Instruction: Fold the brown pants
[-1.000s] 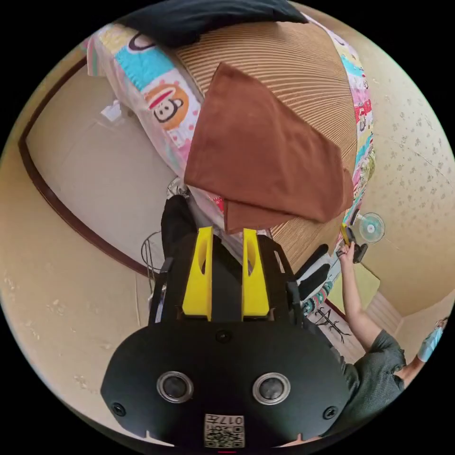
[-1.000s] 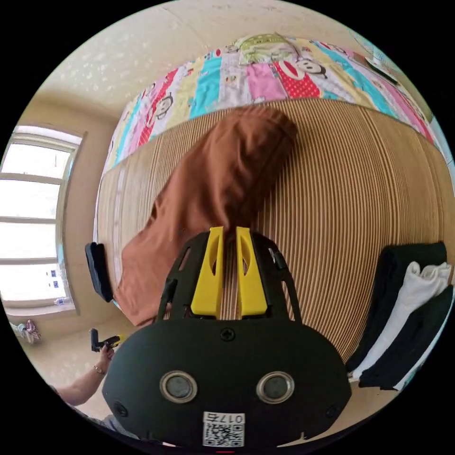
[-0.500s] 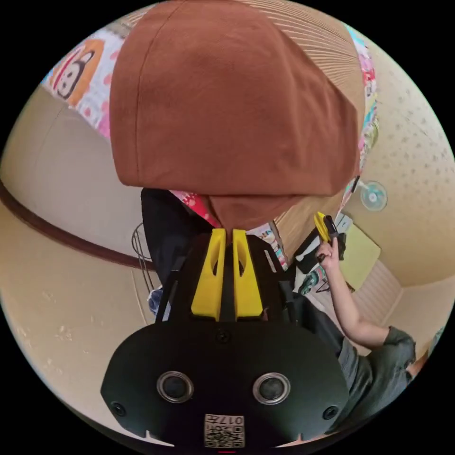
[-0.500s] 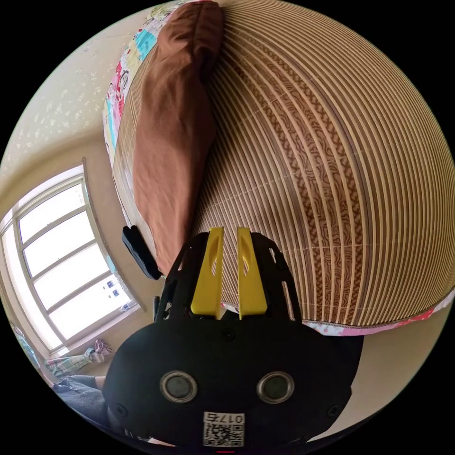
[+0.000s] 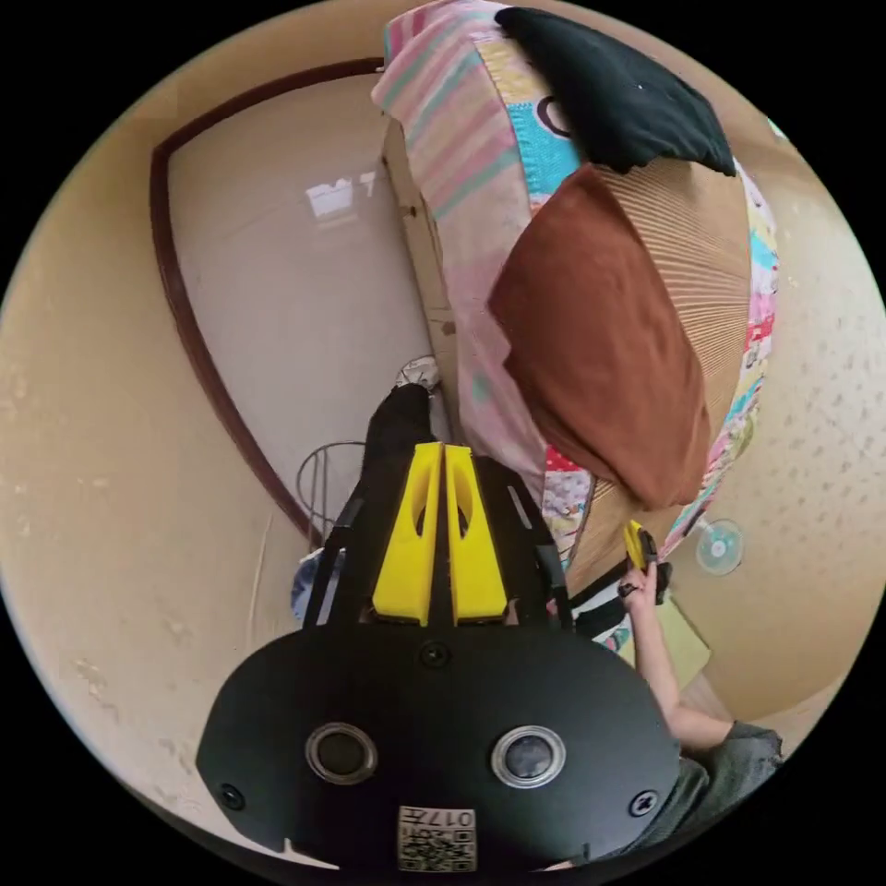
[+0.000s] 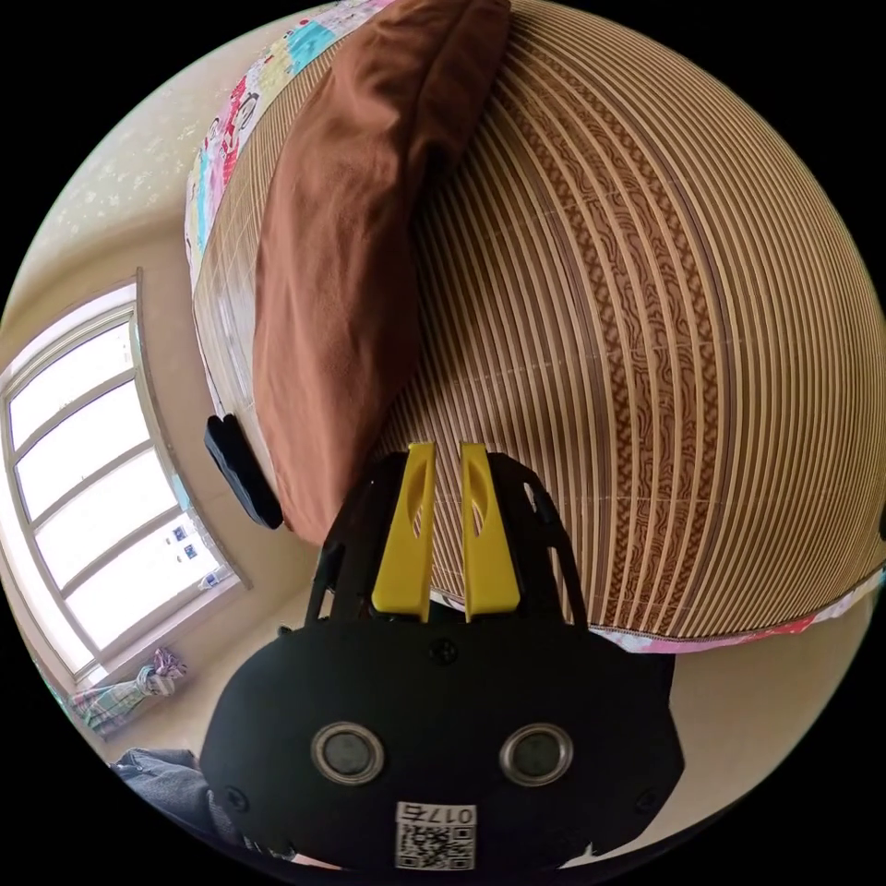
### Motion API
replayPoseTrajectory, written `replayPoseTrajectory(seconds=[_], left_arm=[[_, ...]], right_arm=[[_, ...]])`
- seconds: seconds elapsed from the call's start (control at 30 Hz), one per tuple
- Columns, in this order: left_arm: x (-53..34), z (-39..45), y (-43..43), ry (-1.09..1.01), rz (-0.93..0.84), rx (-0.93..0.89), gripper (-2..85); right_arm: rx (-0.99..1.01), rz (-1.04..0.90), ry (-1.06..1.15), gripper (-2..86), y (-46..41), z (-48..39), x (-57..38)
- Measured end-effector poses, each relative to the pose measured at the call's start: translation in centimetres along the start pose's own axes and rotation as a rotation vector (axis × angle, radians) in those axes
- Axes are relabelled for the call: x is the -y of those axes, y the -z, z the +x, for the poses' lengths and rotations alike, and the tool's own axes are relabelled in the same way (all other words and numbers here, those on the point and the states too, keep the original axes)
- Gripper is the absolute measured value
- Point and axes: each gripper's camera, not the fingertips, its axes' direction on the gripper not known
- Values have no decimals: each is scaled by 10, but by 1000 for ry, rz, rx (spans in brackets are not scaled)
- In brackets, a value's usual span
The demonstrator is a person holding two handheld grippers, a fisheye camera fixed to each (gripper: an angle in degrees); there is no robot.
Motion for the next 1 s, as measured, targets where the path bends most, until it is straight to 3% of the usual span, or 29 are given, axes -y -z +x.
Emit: replayPoseTrajectory(seconds=[0.1,0.27,0.37,0.63,0.73,1.0], left_arm=[[4,-9,1,-15,45,-220,25],[45,16,4,-70,36,-303,124],[76,9,-11,28,-17,-394,138],[70,-28,-55,435,-109,-908,116],[63,-36,-52,462,-95,-973,115],[29,-25,-23,479,42,-936,110]], right_arm=[[0,-16,-6,33,6,1,-11],[-6,-58,-19,56,14,5,-29],[74,-58,-40,70,17,2,-35],[151,-78,-30,80,11,-32,-42],[225,-78,-23,89,6,-43,-45],[460,44,-181,94,4,-32,-42]])
